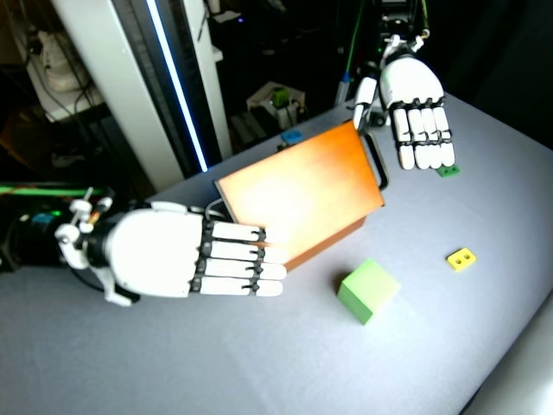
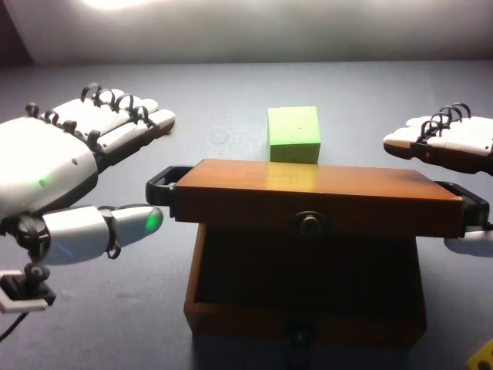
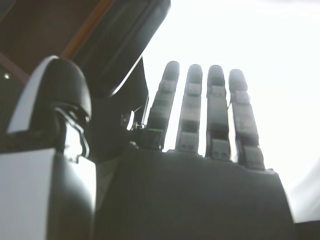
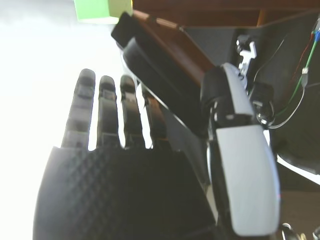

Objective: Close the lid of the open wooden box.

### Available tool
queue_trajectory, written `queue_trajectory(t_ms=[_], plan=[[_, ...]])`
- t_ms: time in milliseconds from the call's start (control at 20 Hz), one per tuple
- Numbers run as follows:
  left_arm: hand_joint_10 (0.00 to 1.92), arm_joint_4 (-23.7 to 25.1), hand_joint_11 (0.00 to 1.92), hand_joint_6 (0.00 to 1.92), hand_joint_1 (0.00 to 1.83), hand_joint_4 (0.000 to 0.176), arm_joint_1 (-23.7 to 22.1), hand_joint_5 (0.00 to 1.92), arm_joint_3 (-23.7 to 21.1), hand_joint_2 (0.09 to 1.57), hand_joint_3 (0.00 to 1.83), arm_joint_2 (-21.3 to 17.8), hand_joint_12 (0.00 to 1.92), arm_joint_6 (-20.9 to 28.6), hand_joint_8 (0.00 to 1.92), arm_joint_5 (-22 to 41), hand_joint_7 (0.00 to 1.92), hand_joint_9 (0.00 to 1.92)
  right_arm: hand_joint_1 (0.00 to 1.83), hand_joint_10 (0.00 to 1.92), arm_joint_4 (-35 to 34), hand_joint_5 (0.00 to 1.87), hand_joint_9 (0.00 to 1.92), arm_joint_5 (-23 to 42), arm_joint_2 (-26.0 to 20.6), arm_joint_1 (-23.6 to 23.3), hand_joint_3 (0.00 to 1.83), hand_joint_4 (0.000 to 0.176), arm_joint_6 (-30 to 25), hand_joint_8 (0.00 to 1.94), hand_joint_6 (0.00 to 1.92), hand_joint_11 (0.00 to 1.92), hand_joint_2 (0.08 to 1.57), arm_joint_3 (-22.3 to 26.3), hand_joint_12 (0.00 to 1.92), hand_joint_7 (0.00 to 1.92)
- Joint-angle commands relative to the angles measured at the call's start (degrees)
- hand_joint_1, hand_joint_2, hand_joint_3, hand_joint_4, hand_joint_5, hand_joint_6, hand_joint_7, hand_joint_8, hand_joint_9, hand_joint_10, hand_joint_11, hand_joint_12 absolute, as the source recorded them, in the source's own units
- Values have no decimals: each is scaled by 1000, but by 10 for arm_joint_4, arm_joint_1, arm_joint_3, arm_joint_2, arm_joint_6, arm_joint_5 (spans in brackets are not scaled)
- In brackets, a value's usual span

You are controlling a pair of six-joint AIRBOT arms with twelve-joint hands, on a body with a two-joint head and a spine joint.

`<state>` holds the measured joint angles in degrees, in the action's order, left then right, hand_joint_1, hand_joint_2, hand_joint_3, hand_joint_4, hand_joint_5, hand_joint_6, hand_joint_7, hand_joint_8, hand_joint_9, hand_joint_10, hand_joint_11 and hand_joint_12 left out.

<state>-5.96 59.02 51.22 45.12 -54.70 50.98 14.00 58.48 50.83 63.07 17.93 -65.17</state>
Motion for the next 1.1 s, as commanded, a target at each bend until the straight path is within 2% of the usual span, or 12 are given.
queue_trajectory(t_ms=[0, 150, 250, 450, 500, 550, 600, 800, 900, 950, 1000, 1050], plan=[[2, -7, 39, 0, 0, 0, 1, 0, -2, 1351, 20, 3, 22, 3, 0, 67, 0, 25, 735, 0, -22, 99, 61, 83, -5, -4, 2, 19, -7, 1, 0, 96, 1258, 3, 10, 108], [4, -22, 46, 0, 0, 0, 19, 0, -2, 1360, 21, 8, 26, 3, 0, 68, 0, 30, 768, 0, -23, 98, 53, 85, -5, -2, 0, 23, -7, 2, 0, 87, 1255, 4, 5, 112], [1, -26, 36, 2, 0, 0, 25, 4, -4, 1396, 30, 7, 22, 3, 0, 68, 0, 24, 791, 0, -24, 80, 49, 85, -3, 6, 0, 39, -7, 0, 0, 96, 1255, 5, 8, 85], [2, -29, 32, 1, 0, 0, 32, 2, -6, 1382, 17, 3, 22, 3, 0, 70, 0, 29, 792, 0, -33, 67, 39, 84, -5, 29, 0, 36, -7, 0, 0, 104, 1241, 7, 11, 71], [0, -29, 25, 0, 0, 0, 32, 0, -7, 1385, 16, 2, 20, 3, 0, 71, 0, 12, 765, 0, -35, 52, 36, 84, -10, 38, 0, 42, -7, 0, 0, 114, 1226, 9, 15, 62], [9, -29, 45, 8, 0, 0, 32, 20, -7, 1388, 15, 2, 29, 3, 2, 71, 6, 29, 795, 0, -36, 22, 5, 84, -16, 47, 0, 35, -7, 0, 0, 93, 1200, 12, 6, 25], [10, -29, 53, 12, 0, 0, 32, 34, -7, 1383, 11, 2, 33, 3, 7, 72, 19, 35, 834, 1, -37, 24, 4, 84, -18, 52, 0, 19, -7, 2, 1, 76, 1181, 14, 2, 28], [11, -31, 53, 3, 0, 0, 33, 19, -7, 1373, 4, 4, 35, 3, 3, 72, 13, 44, 789, 0, -38, 22, 2, 82, -18, 60, 0, 21, -7, 0, 4, 83, 1169, 15, 6, 26], [9, -31, 51, 8, 0, 0, 33, 30, -8, 1373, 3, 4, 36, 5, 8, 77, 20, 44, 760, 1, -39, 30, 2, 82, -17, 64, 0, 38, -8, 2, 5, 88, 1169, 18, 9, 17], [9, -31, 51, 8, 0, 0, 33, 30, -8, 1373, 3, 3, 36, 5, 8, 79, 20, 44, 760, 1, -41, 30, 2, 83, -18, 64, 0, 38, -8, 2, 5, 88, 1169, 18, 9, 17], [4, -32, 47, 5, 0, 0, 33, 25, -8, 1368, 1, 1, 36, 6, 6, 91, 19, 35, 797, 0, -44, 48, 0, 86, -20, 64, 0, 23, -8, 5, 9, 63, 1163, 19, 2, 26], [4, -32, 47, 5, 0, 0, 33, 25, -9, 1368, 1, -2, 36, 10, 6, 112, 19, 35, 797, 0, -53, 48, 0, 99, -24, 64, 0, 23, -8, 5, 9, 63, 1163, 19, 2, 26]])
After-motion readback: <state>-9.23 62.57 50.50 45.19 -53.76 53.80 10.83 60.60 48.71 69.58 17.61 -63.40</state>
